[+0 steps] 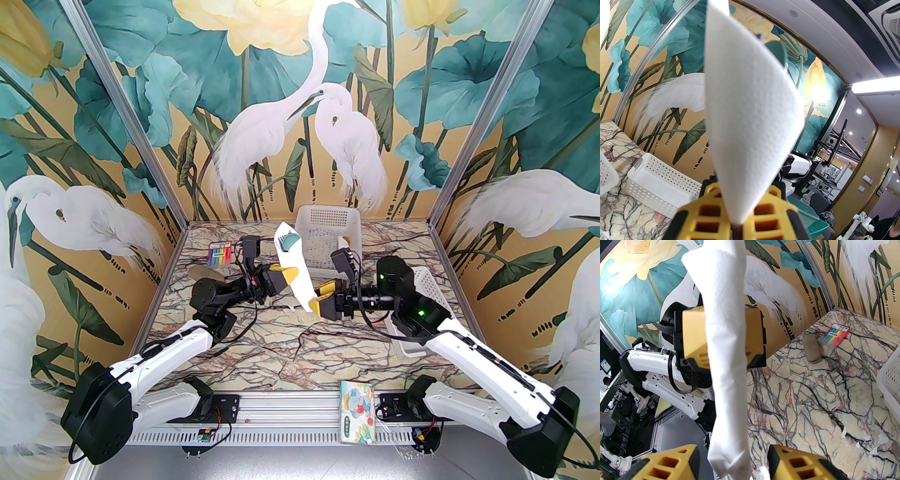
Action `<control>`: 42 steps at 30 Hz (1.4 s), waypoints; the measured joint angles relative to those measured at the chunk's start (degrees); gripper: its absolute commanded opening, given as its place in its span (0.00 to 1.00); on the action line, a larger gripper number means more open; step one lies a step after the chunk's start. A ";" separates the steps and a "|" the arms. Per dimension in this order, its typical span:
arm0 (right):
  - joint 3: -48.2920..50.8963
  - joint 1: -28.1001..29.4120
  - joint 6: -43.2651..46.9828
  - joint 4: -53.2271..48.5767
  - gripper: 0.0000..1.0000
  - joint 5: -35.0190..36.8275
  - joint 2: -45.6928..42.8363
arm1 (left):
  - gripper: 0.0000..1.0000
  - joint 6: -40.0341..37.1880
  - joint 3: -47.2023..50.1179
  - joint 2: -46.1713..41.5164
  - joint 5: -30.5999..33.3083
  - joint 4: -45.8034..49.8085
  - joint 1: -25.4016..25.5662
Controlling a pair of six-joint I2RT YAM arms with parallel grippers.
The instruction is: Place the utensils on the paper napkin and roll it up
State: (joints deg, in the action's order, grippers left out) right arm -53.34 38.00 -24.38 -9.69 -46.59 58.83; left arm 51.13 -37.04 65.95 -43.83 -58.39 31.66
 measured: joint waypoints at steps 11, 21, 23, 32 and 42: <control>0.11 0.17 -1.53 0.90 0.33 -2.71 2.75 | 0.00 -0.52 -0.48 0.00 0.20 1.44 0.00; 1.84 0.35 -1.92 2.95 0.17 -2.91 2.78 | 0.00 -0.83 -0.63 -0.15 1.25 3.74 0.02; 2.19 0.35 -1.90 3.30 0.15 -2.82 2.73 | 0.00 -0.83 -0.63 -0.37 1.40 4.42 0.02; 3.06 0.42 0.37 3.17 0.00 -1.57 1.79 | 0.00 -0.81 -0.63 -0.87 1.73 6.45 0.20; 2.69 0.02 4.81 -1.75 0.57 -1.14 1.07 | 0.00 -0.81 -0.70 -1.31 3.48 6.25 -0.22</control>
State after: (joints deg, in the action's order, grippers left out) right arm -50.65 38.02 -19.57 -11.44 -47.72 59.90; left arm 50.33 -37.74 64.64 -40.36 -52.14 31.44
